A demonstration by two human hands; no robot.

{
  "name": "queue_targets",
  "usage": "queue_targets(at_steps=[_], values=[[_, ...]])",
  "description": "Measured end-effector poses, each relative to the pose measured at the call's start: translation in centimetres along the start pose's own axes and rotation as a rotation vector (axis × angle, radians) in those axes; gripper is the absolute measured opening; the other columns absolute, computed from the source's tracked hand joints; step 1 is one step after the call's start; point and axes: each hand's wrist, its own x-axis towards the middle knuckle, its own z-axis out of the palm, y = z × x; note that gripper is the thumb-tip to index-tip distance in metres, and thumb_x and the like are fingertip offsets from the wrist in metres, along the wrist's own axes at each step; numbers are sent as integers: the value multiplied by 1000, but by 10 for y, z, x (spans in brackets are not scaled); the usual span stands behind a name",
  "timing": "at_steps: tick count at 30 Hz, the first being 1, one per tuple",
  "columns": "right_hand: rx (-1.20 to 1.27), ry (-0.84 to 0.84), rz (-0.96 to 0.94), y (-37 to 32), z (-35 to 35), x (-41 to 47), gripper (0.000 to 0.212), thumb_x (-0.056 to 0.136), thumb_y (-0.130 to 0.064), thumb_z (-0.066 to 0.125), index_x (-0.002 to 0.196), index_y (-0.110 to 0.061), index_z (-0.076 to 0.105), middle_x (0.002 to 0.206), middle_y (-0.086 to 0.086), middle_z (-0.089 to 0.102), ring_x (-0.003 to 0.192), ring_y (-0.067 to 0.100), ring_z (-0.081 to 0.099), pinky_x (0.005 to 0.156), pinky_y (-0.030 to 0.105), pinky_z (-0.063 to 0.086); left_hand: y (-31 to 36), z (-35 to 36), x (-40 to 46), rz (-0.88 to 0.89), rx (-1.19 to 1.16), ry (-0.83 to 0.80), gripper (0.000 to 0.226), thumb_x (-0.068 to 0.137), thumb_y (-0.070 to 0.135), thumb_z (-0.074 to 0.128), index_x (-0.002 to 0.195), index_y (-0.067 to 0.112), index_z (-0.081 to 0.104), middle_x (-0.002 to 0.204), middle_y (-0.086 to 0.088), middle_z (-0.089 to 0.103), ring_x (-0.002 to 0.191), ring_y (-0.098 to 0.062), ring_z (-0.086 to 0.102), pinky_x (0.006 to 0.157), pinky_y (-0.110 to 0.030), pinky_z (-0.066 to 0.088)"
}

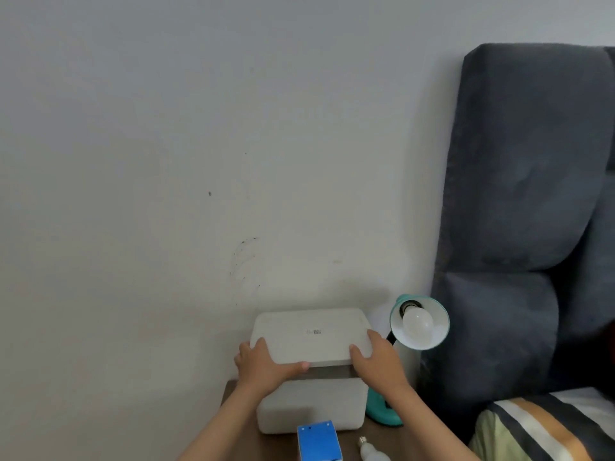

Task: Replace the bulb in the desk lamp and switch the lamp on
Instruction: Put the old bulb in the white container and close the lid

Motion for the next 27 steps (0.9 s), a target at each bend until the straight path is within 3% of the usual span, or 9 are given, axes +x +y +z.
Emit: queue_targets(at_steps=[2,5,9,15,17,21,27], values=[[2,1,-29,-3,-11,-20,37,87,-23,56,119,-5,51,109,2,60,91,13,53,79,23,44,0,0,-26,6,-23,12,88,50,67,75,117,19,41,127,-13,32,122,-33,27,104,-43,34],[-40,16,-58,-5,-28,-59,37,86,-16,58,118,1,51,109,5,59,92,15,51,78,22,39,-4,4,-76,34,-59,37,91,53,65,75,123,21,38,129,-10,28,124,-32,24,104,-43,34],[-69,9,-10,12,-41,-122,42,84,-13,60,122,2,49,116,18,59,103,27,55,79,22,36,-20,18,-145,79,-20,78,103,54,67,73,134,20,28,142,-8,18,131,-29,19,105,-42,33],[-153,-2,115,72,-37,-227,62,80,-31,62,133,-4,43,130,15,54,117,28,52,98,29,38,-62,55,-241,33,-14,60,116,50,71,72,140,22,16,146,2,2,132,-23,6,109,-44,28],[-152,-30,133,90,-33,-256,65,76,-37,59,130,-4,45,126,15,57,114,28,54,97,30,39,-75,66,-267,-4,11,37,117,51,69,73,141,23,14,147,-1,2,133,-26,6,109,-44,27],[-162,-93,165,120,-22,-291,58,79,-30,63,127,-2,49,125,17,59,114,30,55,95,26,35,-100,88,-299,-75,6,-11,117,50,66,75,141,18,20,147,-10,6,132,-28,7,109,-43,24],[-210,-211,216,146,0,-310,56,85,-27,60,133,-5,41,142,16,43,135,30,35,113,41,26,-128,108,-305,-122,108,-87,114,52,68,73,139,12,24,144,-17,17,129,-35,13,109,-42,23]])
